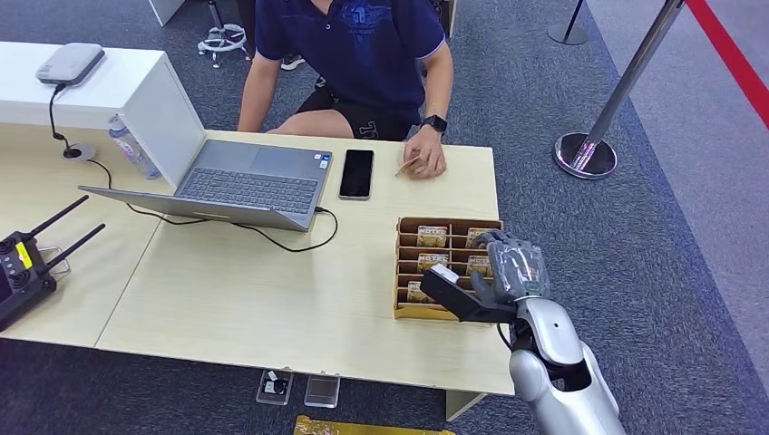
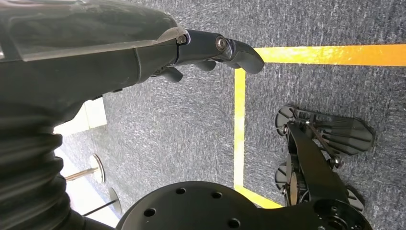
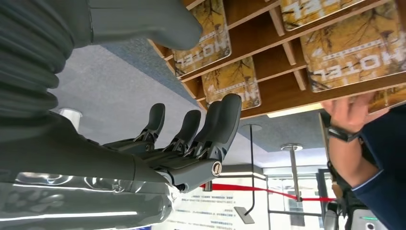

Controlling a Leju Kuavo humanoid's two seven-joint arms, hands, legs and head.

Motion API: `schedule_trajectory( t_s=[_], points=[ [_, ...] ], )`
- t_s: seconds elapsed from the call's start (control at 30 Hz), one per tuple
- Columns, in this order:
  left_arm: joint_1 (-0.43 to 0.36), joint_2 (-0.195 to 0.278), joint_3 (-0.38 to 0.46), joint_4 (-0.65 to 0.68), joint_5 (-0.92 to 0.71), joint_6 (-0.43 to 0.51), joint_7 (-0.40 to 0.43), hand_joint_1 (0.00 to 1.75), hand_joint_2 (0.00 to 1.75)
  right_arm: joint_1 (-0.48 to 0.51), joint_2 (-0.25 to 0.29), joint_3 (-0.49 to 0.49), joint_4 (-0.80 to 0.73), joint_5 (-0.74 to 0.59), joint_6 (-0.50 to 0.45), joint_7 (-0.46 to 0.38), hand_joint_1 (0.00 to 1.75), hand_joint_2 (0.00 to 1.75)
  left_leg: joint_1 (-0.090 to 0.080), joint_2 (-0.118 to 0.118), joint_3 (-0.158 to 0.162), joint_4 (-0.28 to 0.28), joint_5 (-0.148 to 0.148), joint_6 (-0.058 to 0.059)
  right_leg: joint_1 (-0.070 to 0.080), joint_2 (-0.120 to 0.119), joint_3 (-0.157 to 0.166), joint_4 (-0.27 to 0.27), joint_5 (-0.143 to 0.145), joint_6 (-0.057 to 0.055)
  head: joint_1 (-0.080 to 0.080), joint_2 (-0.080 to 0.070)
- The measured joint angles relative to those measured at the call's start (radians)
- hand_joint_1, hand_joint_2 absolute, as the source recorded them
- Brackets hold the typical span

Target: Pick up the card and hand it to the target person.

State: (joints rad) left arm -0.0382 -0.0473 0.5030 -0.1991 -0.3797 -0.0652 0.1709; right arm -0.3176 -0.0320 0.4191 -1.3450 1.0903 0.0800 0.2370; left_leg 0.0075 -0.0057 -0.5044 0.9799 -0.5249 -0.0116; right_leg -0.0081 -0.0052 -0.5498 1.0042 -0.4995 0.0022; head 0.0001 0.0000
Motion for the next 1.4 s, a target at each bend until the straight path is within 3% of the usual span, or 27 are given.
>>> schedule_trajectory(
  t_s=[0.5, 1.4],
  points=[
    [-0.001, 0.000, 0.002, 0.000, 0.000, 0.004, 0.004, 0.00, 1.75, -0.031, 0.014, 0.019, 0.050, -0.001, 0.004, 0.001, 0.88, 1.75, 0.000, 0.000, 0.000, 0.000, 0.000, 0.000, 0.000, 0.000, 0.000, 0.000, 0.000, 0.000, 0.000, 0.000],
    [0.000, 0.000, 0.002, 0.000, -0.029, -0.006, 0.000, 0.00, 1.75, 0.020, -0.014, -0.041, 0.045, 0.026, -0.008, 0.024, 0.84, 1.75, 0.000, 0.000, 0.001, 0.000, 0.000, 0.000, 0.000, 0.000, 0.000, 0.000, 0.000, 0.000, 0.000, 0.000]
  ],
)
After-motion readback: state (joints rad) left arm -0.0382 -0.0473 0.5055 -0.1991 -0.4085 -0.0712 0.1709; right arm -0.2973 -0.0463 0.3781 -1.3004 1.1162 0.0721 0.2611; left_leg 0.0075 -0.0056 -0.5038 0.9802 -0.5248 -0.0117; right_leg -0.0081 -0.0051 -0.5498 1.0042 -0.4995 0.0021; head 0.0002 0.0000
